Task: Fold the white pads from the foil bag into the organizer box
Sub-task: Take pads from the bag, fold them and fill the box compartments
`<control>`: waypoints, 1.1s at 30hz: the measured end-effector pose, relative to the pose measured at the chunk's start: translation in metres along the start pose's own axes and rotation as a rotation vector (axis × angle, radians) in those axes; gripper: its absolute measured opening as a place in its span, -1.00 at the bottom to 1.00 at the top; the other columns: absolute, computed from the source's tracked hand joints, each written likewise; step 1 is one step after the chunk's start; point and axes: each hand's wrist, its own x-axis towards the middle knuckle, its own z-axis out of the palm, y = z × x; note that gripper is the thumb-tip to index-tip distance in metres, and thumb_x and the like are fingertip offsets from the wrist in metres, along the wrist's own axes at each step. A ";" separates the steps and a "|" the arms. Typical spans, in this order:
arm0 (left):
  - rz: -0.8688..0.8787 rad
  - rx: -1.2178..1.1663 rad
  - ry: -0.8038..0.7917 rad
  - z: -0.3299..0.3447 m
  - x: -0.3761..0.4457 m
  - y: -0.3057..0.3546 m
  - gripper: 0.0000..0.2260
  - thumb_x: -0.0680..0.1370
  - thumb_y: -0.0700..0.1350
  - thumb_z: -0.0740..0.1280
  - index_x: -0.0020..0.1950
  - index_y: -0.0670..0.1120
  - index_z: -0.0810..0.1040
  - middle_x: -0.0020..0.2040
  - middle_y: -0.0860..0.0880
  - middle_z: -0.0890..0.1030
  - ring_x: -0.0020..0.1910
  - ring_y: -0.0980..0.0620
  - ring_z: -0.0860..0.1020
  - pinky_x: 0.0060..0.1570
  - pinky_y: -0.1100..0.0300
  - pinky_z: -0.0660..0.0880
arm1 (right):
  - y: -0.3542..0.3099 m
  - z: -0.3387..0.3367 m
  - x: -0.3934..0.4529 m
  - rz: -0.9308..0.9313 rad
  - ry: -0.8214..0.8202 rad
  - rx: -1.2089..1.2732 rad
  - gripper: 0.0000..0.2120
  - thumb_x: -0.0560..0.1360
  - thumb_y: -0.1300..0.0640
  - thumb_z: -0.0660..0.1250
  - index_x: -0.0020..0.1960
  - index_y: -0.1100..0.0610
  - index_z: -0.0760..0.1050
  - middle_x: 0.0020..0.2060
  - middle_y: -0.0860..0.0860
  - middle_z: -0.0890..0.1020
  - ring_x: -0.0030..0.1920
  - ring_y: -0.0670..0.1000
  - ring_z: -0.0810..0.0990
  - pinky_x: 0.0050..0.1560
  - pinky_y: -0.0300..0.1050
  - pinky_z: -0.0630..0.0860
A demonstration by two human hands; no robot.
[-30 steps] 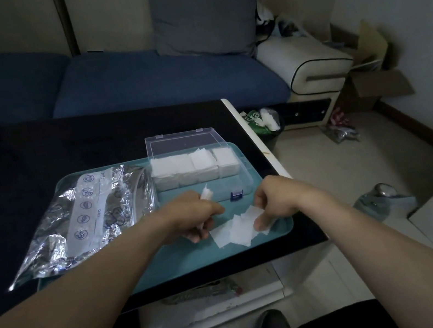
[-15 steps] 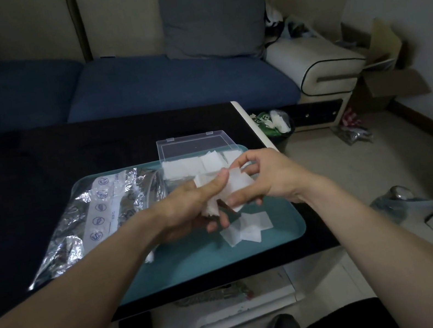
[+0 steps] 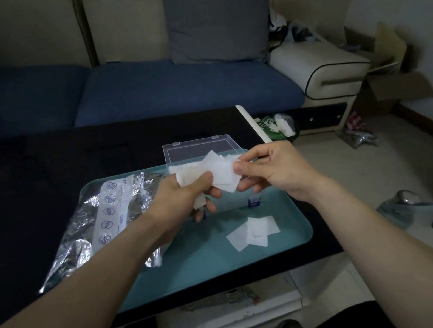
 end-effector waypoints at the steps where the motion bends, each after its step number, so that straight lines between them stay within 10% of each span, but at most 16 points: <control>1: 0.001 -0.024 0.056 0.002 0.001 0.001 -0.89 0.61 -0.12 0.32 -0.03 -0.16 0.57 -0.25 -0.12 0.67 -0.44 -0.02 0.54 -0.52 0.21 0.34 | 0.000 -0.004 -0.001 0.001 0.038 0.033 -0.90 0.48 0.21 0.50 -0.05 0.18 0.61 -0.30 0.12 0.72 -0.29 0.02 0.73 -0.38 -0.24 0.54; 6: 0.038 -0.122 0.222 0.014 0.006 0.000 -0.89 0.62 -0.13 0.32 -0.06 -0.15 0.54 -0.32 -0.05 0.66 -0.47 0.03 0.56 -0.51 0.22 0.35 | -0.002 0.004 -0.003 0.162 0.105 0.482 -0.93 0.49 0.11 0.47 -0.10 0.09 0.61 -0.28 0.00 0.70 -0.29 -0.09 0.66 -0.38 -0.26 0.48; 13: 0.085 -0.107 0.106 0.031 0.004 0.004 -0.89 0.62 -0.16 0.30 -0.05 -0.13 0.60 -0.31 -0.07 0.64 -0.43 0.01 0.56 -0.51 0.21 0.37 | 0.008 0.036 0.001 0.207 0.246 0.353 -0.89 0.48 0.05 0.52 -0.04 0.03 0.63 -0.02 0.00 0.68 -0.02 -0.03 0.61 -0.12 -0.11 0.50; 24: 0.095 -0.043 0.024 0.021 0.002 0.009 -0.82 0.62 -0.12 0.31 -0.13 -0.17 0.56 -0.32 -0.08 0.62 -0.44 -0.01 0.51 -0.49 0.20 0.36 | -0.003 -0.007 0.003 0.110 0.250 0.551 -0.70 0.28 0.22 0.60 -0.05 0.11 0.57 -0.23 0.04 0.69 -0.30 -0.06 0.62 -0.32 -0.23 0.52; 33: 0.119 0.119 -0.188 0.027 -0.008 0.015 -0.81 0.61 -0.12 0.33 -0.16 -0.17 0.56 -0.32 -0.10 0.60 -0.48 0.00 0.47 -0.55 0.24 0.33 | 0.005 -0.017 0.001 -0.009 0.106 0.123 -0.81 0.38 0.20 0.57 -0.05 0.08 0.62 -0.20 -0.01 0.73 -0.15 -0.04 0.67 -0.13 -0.12 0.55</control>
